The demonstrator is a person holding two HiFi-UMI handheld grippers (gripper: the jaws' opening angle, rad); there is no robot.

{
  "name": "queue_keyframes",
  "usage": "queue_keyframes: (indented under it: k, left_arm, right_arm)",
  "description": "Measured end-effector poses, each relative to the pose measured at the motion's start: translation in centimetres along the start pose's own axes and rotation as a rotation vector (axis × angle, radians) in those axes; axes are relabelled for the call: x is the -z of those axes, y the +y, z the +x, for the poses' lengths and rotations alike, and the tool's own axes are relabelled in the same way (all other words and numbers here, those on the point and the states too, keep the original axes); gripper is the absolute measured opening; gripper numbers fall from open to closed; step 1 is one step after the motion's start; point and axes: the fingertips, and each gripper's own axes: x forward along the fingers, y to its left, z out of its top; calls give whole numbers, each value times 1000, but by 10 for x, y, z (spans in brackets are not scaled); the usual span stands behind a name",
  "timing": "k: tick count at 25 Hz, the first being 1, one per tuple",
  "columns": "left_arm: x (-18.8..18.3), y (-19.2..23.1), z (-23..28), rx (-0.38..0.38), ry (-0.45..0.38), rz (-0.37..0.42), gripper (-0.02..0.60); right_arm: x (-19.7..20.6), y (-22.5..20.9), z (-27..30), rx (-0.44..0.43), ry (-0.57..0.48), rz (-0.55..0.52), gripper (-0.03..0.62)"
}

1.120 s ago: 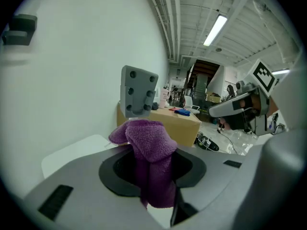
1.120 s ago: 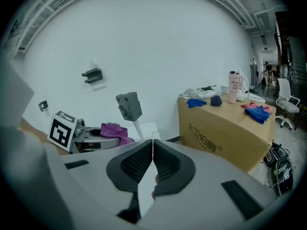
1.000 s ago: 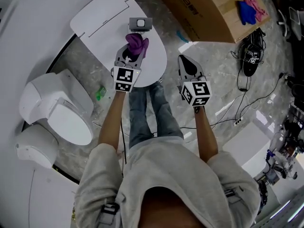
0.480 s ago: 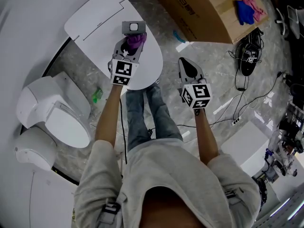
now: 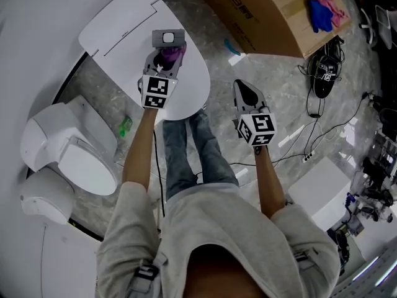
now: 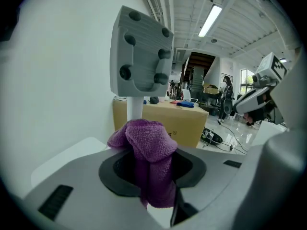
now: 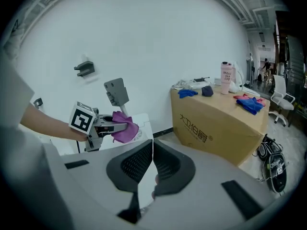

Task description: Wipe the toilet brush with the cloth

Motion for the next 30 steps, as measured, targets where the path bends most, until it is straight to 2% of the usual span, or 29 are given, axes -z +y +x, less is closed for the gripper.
queue_keyframes:
  k: [16,24,30]
  left_arm:
    - [63,14,31,7,134,-102,147]
    - [68,7,9,-12,127,-107,147]
    - [52,11,-32,-98,69,-144,147]
  right_arm:
    - [10,-2,-3,9,23,-2,32]
    - [12,9,-7,-12,19,-5,31]
    - [7,18,-10,-37,8,-15,31]
